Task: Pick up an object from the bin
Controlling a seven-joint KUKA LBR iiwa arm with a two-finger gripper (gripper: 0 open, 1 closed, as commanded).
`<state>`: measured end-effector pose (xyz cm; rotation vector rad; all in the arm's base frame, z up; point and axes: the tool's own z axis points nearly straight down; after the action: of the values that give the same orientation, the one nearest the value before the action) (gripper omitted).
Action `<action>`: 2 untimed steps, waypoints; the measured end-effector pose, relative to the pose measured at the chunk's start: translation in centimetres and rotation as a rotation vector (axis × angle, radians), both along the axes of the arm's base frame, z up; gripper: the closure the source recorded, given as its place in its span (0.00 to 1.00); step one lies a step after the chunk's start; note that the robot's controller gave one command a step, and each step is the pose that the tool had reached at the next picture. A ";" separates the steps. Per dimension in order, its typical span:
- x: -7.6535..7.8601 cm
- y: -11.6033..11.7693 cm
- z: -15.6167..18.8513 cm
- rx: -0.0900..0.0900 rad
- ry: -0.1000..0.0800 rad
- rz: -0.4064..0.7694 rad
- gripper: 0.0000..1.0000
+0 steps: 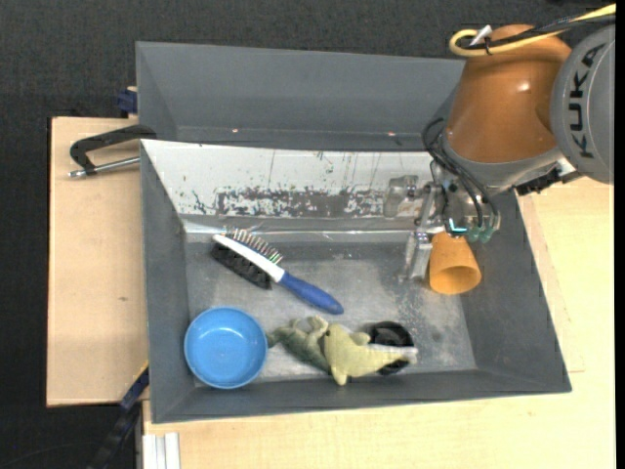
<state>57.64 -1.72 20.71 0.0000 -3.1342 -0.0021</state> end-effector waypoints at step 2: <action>-8.3 1.0 -13.9 -0.001 0.002 0.135 0.00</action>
Offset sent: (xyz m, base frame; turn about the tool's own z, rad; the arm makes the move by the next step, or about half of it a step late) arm -0.0704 -0.0045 -0.0706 -0.1576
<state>49.39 -0.77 6.84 0.2107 -3.1253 0.0001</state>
